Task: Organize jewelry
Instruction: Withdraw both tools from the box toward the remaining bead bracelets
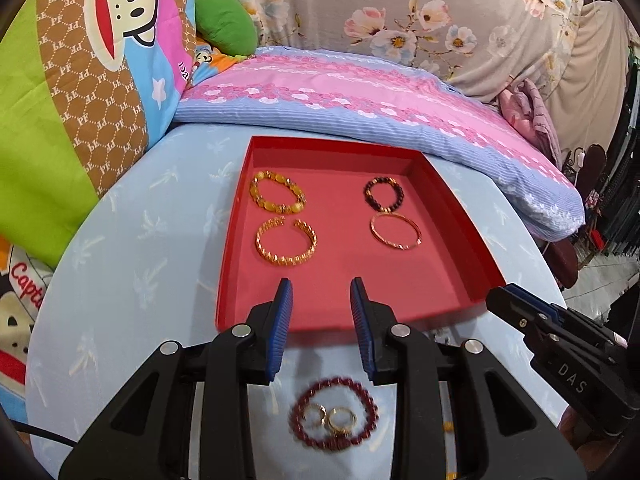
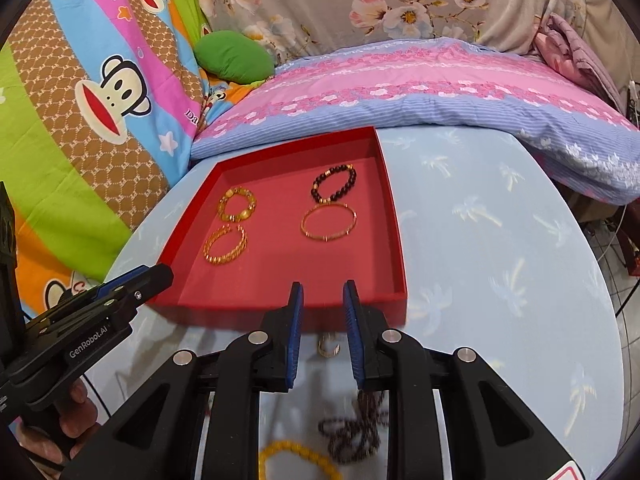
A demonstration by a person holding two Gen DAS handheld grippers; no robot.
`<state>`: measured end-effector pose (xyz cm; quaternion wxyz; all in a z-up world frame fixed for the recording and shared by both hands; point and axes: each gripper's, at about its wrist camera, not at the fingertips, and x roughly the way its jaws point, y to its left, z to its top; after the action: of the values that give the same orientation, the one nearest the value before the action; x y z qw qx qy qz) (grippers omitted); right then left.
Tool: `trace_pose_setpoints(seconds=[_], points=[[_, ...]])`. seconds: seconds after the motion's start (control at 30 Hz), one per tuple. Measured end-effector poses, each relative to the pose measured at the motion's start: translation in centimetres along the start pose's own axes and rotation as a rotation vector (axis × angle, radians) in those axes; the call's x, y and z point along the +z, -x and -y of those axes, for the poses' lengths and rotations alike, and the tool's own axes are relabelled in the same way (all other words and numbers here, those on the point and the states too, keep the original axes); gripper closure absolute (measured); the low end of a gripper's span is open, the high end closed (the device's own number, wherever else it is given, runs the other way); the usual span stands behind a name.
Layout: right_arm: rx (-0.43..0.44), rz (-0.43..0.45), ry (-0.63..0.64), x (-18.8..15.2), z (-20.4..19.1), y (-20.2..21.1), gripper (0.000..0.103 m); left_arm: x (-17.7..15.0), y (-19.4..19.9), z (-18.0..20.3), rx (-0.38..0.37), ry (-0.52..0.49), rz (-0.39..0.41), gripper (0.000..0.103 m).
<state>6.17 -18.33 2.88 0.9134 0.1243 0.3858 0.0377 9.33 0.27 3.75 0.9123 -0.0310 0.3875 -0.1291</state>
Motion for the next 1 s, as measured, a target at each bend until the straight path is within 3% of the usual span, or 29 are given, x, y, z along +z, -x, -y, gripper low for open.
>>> trace_pose_setpoints(seconds=[0.57,1.0], points=[[-0.019,-0.080,-0.046,-7.4,2.5,3.4,0.081,-7.7,2.9,-0.1,-0.004,0.007,-0.079,0.074],[0.013,-0.134,0.002,-10.2,0.7,3.1,0.081,-9.3,3.3,-0.4,-0.002,0.035,-0.106,0.074]])
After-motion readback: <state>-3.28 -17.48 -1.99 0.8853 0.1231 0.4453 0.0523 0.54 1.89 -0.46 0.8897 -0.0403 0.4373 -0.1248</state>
